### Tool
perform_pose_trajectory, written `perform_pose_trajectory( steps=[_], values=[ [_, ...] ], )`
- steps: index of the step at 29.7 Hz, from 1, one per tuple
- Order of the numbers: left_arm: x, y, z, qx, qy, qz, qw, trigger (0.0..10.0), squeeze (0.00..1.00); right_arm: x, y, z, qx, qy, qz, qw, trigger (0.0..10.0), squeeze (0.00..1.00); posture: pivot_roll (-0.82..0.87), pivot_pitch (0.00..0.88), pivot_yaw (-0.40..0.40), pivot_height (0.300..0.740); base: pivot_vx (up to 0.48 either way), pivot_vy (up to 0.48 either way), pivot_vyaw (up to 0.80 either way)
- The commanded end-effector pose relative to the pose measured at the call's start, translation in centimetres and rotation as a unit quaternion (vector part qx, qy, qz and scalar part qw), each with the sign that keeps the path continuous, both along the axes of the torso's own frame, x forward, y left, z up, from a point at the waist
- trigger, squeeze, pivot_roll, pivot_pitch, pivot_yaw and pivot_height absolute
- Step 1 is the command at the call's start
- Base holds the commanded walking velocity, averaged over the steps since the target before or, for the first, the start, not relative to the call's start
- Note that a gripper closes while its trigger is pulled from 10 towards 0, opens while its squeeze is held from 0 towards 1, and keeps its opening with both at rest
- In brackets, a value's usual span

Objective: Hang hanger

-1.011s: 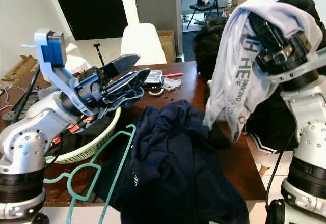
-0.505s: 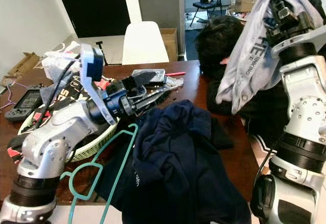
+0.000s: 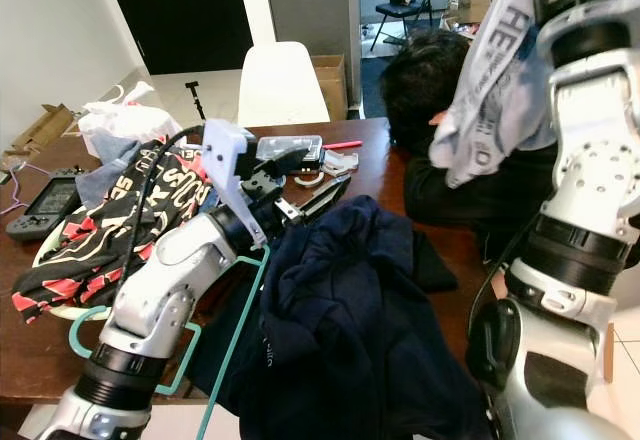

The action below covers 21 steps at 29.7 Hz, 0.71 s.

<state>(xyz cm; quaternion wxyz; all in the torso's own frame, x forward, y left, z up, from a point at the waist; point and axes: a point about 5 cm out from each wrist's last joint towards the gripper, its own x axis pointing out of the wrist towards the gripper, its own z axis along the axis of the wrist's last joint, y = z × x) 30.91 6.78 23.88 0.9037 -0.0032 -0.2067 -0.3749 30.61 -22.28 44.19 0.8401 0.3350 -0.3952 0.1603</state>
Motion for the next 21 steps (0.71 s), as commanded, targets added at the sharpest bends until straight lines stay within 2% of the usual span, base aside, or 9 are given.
perform_pose_trajectory(
  steps=[1, 2, 3, 6, 8, 11, 13, 17, 21],
  values=[
    [0.1, -0.2, 0.5, 0.008, -0.027, 0.013, 1.000, 10.0, 0.00, -0.4, 0.2, 1.0, 0.004, -0.014, 0.004, 1.000, 0.0, 0.00, -0.01, 0.000, 0.067, 0.740, 0.000, 0.000, 0.00],
    [0.0, -0.4, 1.1, 0.015, -0.059, 0.027, 0.998, 10.0, 0.00, -0.7, 0.3, 1.8, 0.011, -0.025, 0.006, 1.000, 0.0, 0.00, -0.01, 0.000, 0.067, 0.740, 0.000, 0.000, 0.00],
    [0.0, -0.4, 1.1, 0.015, -0.059, 0.027, 0.998, 10.0, 0.00, -0.7, 0.3, 1.8, 0.011, -0.025, 0.006, 1.000, 0.0, 0.00, -0.01, 0.000, 0.067, 0.740, 0.000, 0.000, 0.00],
    [-0.4, -1.1, 2.3, 0.060, -0.161, 0.060, 0.983, 10.0, 0.00, -1.3, 0.8, 3.3, 0.023, -0.047, 0.023, 0.998, 0.0, 0.00, -0.01, 0.000, 0.065, 0.740, 0.000, 0.000, 0.00],
    [-0.4, -1.1, 2.3, 0.060, -0.161, 0.060, 0.983, 10.0, 0.00, -1.3, 0.8, 3.3, 0.023, -0.047, 0.023, 0.998, 0.0, 0.00, -0.01, 0.000, 0.065, 0.740, 0.000, 0.000, 0.00],
    [-0.9, -1.9, 2.4, 0.118, -0.247, 0.070, 0.959, 10.0, 0.00, -2.0, 2.4, 4.5, 0.017, -0.069, 0.067, 0.995, 0.0, 0.00, -0.01, 0.000, 0.065, 0.740, 0.000, 0.000, 0.00],
    [-0.9, -1.9, 2.4, 0.118, -0.247, 0.070, 0.959, 10.0, 0.00, -2.0, 2.4, 4.5, 0.017, -0.069, 0.067, 0.995, 0.0, 0.00, -0.01, 0.000, 0.065, 0.740, 0.000, 0.000, 0.00],
    [-0.9, -2.4, 2.4, 0.173, -0.327, 0.086, 0.925, 10.0, 0.00, -2.7, 4.5, 5.3, 0.002, -0.091, 0.120, 0.989, 0.0, 0.00, -0.03, 0.000, 0.072, 0.740, 0.000, 0.000, 0.00],
    [-0.7, -3.0, 2.1, 0.172, -0.347, 0.092, 0.917, 10.0, 0.00, -3.7, 6.1, 6.0, -0.005, -0.111, 0.165, 0.980, 0.0, 0.00, -0.04, 0.000, 0.073, 0.740, 0.000, 0.000, 0.00]
  ],
)
